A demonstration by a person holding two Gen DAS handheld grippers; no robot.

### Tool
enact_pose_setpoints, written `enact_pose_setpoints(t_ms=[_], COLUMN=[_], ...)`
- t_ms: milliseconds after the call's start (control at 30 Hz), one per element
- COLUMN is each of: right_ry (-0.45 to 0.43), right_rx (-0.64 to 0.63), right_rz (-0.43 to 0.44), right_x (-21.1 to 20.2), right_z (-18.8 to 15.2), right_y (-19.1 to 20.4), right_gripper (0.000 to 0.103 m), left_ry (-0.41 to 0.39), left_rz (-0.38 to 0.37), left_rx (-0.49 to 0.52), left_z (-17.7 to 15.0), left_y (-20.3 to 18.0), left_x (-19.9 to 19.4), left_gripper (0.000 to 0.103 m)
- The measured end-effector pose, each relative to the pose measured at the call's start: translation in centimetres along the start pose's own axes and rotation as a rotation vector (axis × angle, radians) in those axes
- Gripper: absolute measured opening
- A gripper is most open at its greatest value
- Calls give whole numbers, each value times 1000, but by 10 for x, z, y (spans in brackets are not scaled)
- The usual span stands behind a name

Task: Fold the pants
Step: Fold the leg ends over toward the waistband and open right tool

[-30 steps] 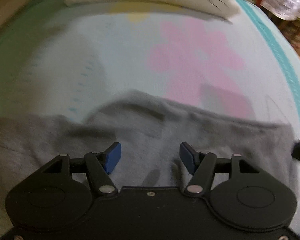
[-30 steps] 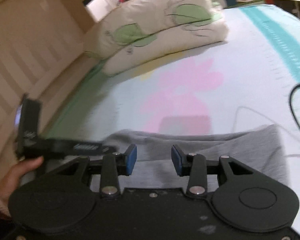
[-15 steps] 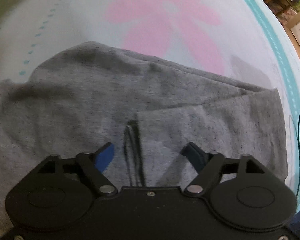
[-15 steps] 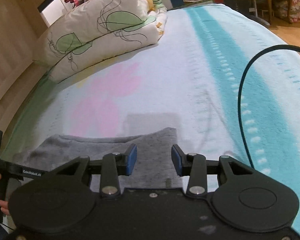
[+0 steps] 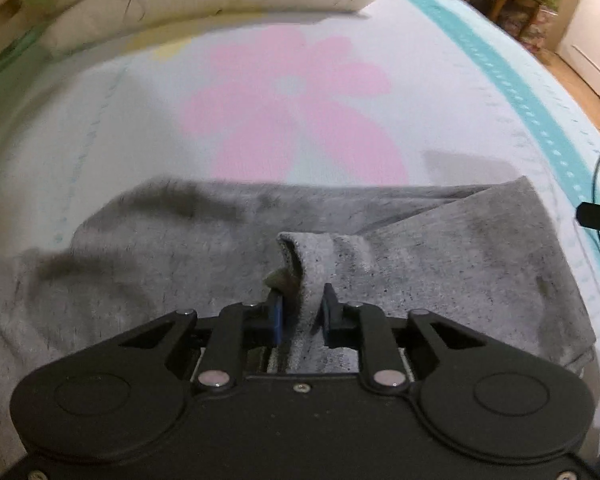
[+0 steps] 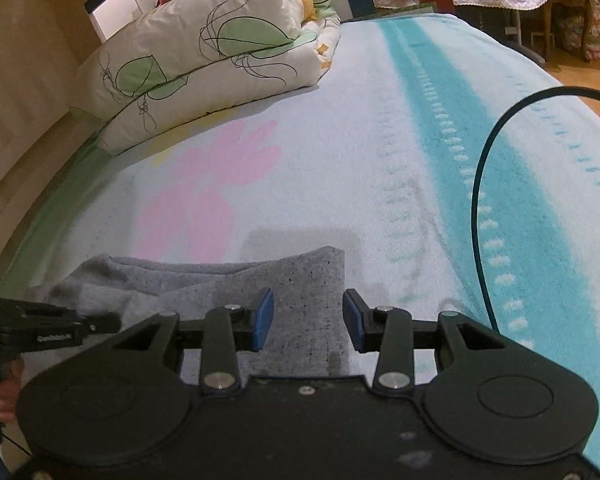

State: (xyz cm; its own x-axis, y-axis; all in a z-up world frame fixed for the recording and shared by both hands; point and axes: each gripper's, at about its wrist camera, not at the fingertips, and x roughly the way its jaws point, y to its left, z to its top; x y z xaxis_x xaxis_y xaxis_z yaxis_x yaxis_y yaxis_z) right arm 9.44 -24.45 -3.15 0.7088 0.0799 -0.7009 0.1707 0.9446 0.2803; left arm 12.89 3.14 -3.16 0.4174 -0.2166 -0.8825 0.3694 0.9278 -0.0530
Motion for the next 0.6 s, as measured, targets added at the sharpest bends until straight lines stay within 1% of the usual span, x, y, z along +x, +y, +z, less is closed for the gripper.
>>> enact_pose_setpoints(t_ms=[33,67,100,167,200,267,300,333,433,533,600], right_ry=[0,3,9,38,65,132,133,123,76,49,58], right_rx=[-2,-6,-11,-31,-46,-75,-66,-48,-29,-65,-84], right_rz=[0,0,-2,-28,-64,-144,-136,-128,-109,-81,-64], right_x=[3,8,14,29,40,61,63,60,39,16,6], right_z=[1,3,4,5,5,1,0,0,6,4,0], right_y=[1,2,3,6,6,4,1,-1,-1,5,7], right_gripper=[42,42,42,41,39,39,39,39,39,39,39], left_ry=[47,74,71,69,66,37,29,27,25,6,19], left_rz=[5,13,19,23,34,77,109,134,158,140,128], left_rx=[-17,-31,-53,-70,-74,-77,-72,-63,-61,-46,-12], left_z=[-1,0,0,4,5,4,3,1,-5,-8,-13], left_y=[0,2,5,7,7,8,7,6,1,-12,-18], left_x=[8,15,16,11,8,-1,-5,-9,-19,-28,-31], left_gripper=[42,51,53,54,54,55,55,55,55,55,56])
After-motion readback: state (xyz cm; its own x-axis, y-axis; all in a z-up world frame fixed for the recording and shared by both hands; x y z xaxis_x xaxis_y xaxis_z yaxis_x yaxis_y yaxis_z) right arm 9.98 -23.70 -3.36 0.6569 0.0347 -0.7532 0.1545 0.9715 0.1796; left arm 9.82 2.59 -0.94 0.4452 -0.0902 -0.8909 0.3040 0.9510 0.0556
